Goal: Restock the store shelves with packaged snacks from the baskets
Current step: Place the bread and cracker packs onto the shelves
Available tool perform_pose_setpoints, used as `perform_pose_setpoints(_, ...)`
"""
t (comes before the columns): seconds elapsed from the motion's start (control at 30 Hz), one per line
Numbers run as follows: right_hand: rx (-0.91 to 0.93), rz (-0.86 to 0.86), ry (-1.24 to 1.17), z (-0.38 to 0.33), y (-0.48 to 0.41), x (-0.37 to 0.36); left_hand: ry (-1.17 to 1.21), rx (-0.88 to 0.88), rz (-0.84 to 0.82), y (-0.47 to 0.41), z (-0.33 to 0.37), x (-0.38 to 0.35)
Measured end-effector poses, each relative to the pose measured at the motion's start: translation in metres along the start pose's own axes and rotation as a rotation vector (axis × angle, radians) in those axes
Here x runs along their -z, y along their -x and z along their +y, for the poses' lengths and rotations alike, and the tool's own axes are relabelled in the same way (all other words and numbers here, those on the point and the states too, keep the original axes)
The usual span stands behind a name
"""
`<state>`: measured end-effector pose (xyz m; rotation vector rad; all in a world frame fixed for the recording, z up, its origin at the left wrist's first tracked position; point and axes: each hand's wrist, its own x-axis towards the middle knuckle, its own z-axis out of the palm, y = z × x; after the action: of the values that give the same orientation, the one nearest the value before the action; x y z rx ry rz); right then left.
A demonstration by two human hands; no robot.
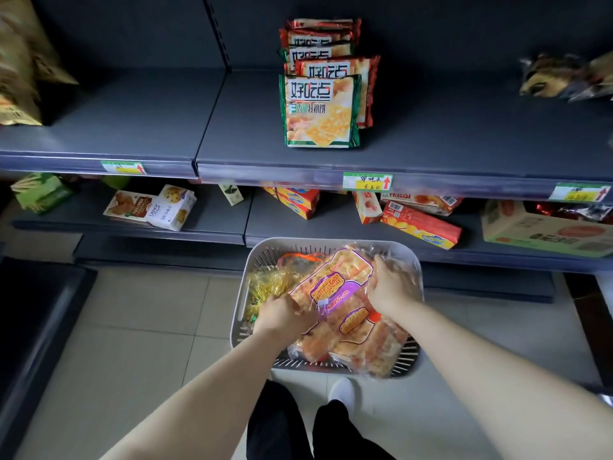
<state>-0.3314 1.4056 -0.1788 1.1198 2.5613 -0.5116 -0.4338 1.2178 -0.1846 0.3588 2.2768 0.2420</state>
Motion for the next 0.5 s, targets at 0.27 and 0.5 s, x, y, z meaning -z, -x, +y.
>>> perform_pose_setpoints(0.27, 0.14, 0.11, -0.229, 0.02, 0.042, -0.014, -0.395, -0.261, 0.09, 0.01, 0.024, -0.016)
perform_pose_setpoints(0.5, 0.109, 0.071, -0.286, 0.037, 0.058, -0.006, -0.545, -0.393, 0.161, 0.011, 0.046, -0.002)
